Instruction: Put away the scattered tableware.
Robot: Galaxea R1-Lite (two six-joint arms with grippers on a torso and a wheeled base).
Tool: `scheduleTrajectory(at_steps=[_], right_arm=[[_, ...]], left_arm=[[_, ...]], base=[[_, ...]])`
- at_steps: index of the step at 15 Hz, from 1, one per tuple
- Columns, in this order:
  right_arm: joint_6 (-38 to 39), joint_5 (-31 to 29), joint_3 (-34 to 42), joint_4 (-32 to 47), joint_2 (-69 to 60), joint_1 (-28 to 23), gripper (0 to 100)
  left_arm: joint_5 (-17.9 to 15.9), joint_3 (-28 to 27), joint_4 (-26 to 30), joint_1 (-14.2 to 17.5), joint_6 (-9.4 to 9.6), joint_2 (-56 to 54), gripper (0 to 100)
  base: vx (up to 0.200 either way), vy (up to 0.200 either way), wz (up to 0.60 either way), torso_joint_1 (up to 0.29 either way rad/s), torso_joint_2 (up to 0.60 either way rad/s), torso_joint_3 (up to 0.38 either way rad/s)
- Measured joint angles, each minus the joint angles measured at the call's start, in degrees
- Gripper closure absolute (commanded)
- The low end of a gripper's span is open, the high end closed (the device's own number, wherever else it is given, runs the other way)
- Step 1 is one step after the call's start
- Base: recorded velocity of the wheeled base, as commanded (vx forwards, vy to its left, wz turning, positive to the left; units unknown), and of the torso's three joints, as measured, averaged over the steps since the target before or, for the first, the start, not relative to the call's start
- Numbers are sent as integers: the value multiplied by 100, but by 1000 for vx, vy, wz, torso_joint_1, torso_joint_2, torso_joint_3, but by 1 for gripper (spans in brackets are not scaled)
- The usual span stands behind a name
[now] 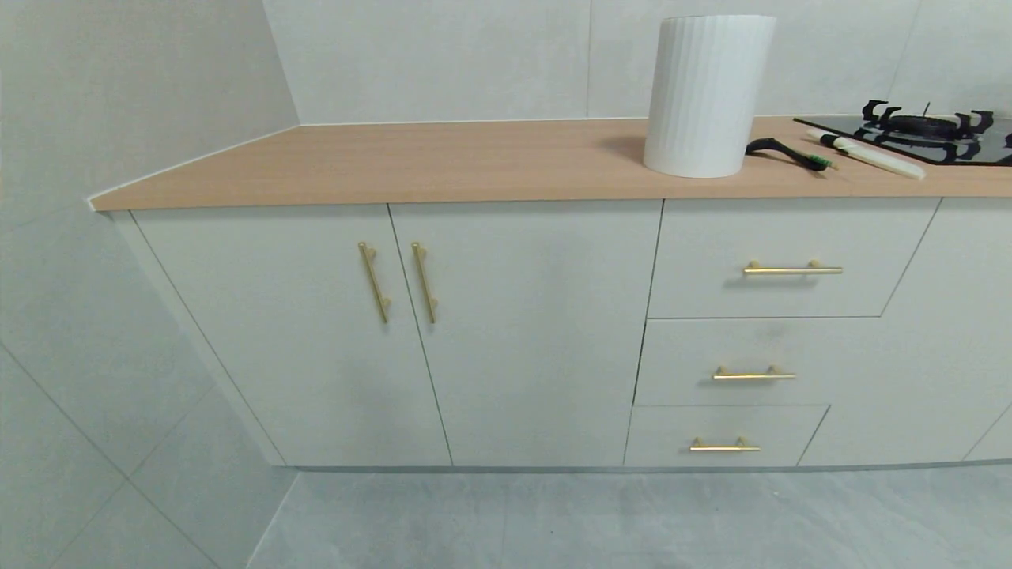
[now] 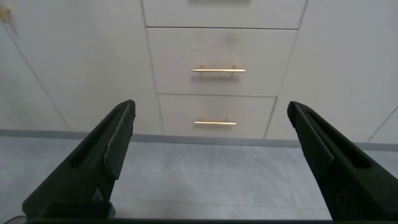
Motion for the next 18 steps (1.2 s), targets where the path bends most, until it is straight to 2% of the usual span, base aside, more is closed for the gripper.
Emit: scheduleTrajectory(at_steps=[7,16,18], right_arm=[[2,0,0,0,0,0,0],[-7,9,0,0,0,-2,0],[-9,9,0,0,0,5,0]], left_arm=[[1,0,-2,0,2,2,0],[-7,0,-2,-4,2,5,0],[-7,0,0,2,2,5,0]], base=[[0,-200,0,1,-1,4],[0,0,0,0,0,0],[200,0,0,2,2,12]])
